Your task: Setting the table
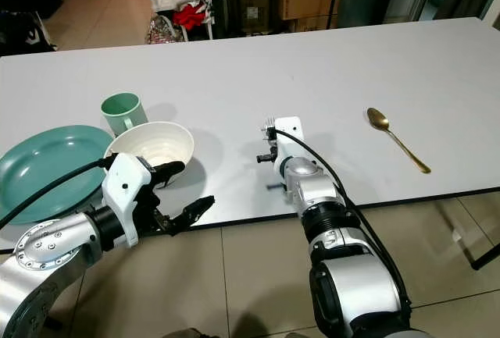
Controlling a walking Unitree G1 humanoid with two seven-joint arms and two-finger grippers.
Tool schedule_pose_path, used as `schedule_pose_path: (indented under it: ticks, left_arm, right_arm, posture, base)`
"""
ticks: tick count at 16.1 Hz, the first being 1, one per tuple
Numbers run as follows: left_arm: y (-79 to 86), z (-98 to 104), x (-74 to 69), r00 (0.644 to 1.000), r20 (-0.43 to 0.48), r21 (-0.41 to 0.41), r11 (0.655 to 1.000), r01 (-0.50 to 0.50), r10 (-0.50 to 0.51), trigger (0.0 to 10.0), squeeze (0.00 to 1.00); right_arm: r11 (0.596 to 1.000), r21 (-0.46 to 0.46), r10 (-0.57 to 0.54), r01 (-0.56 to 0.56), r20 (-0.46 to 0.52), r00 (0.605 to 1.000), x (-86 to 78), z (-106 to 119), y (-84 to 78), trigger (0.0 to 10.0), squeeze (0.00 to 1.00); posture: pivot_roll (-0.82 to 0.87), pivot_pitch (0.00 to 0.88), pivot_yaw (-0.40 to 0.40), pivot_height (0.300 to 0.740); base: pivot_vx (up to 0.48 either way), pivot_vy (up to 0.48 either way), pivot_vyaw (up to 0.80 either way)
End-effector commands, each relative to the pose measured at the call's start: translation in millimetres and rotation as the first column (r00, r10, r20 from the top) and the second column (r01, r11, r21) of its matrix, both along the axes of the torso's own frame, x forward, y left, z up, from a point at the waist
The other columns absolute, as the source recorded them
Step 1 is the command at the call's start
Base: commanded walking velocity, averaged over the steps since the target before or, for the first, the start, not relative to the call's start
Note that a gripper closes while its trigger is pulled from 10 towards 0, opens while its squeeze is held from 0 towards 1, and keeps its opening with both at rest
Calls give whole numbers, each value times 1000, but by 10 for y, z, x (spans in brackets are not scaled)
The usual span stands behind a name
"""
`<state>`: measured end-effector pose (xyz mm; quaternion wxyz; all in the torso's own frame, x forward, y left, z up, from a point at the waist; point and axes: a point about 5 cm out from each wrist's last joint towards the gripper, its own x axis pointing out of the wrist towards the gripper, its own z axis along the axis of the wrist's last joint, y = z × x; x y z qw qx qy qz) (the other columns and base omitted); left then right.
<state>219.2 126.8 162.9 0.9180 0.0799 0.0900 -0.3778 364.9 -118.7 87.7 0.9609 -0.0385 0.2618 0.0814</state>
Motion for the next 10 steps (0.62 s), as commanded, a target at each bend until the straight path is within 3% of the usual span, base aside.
schedule_pose_path:
  ticks: [1,6,10]
  left_arm:
    - [-5,28,-19,1000,6,1,1000,0,0,10000,0]
    - [5,67,7,999,37,-18,999,-39,39,10000,0]
    - [154,199,100,968,102,-113,970,-216,227,10000,0]
  right_arm:
    - [1000,11,-1,1,-13,1000,5,-7,36,10000,1000]
    - [998,32,-50,48,66,997,33,180,0,10000,1000]
    - [990,136,-61,27,255,965,-323,713,-67,10000,1000]
  posture:
    - [10,0,71,740]
    - [10,0,58,740]
    - [-6,0,54,740]
  base:
    - [0,0,0]
    - [0,0,0]
    - [0,0,0]
